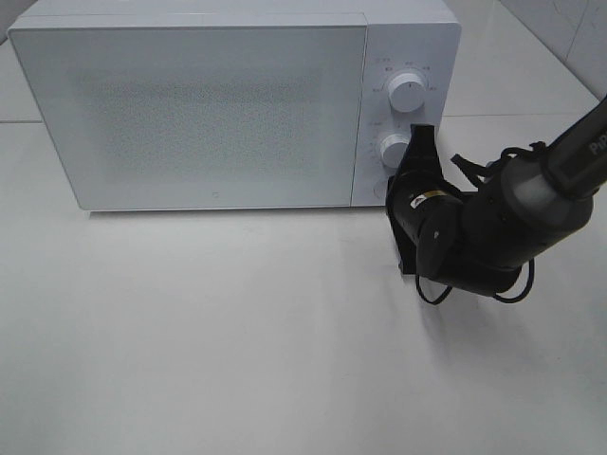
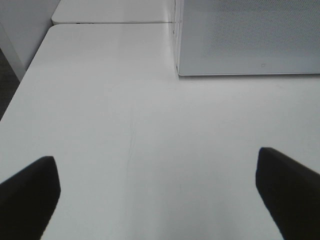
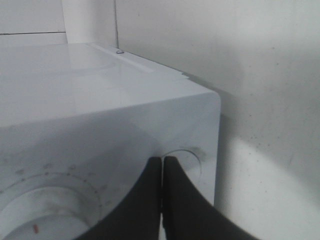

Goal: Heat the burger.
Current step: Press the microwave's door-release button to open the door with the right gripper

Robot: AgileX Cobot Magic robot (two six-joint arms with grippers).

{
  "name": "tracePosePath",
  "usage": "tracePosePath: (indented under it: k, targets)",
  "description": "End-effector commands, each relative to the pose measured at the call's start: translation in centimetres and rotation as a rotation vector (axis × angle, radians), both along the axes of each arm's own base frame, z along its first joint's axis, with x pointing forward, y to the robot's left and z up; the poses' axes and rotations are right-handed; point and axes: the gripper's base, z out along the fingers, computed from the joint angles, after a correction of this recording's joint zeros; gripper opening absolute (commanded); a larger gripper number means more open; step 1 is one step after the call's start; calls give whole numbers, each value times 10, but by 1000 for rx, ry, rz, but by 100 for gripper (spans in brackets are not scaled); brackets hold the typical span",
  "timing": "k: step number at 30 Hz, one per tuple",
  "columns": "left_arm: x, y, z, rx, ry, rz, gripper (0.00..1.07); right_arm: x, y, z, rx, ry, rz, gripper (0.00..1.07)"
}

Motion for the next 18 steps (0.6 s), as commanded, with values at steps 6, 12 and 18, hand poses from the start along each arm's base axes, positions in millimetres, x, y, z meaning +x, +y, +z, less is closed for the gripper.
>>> tracePosePath:
  k: [6,12,18]
  targets:
    - [-2,0,0,-4,-23,5,100,8,5,-6,26,3,14,0]
    - [-2,0,0,-4,-23,5,100,14,7,-3,31,-33,1,0]
    - [-2,0,0,-4,-23,5,100,21,7,3,21,-117,-22,0]
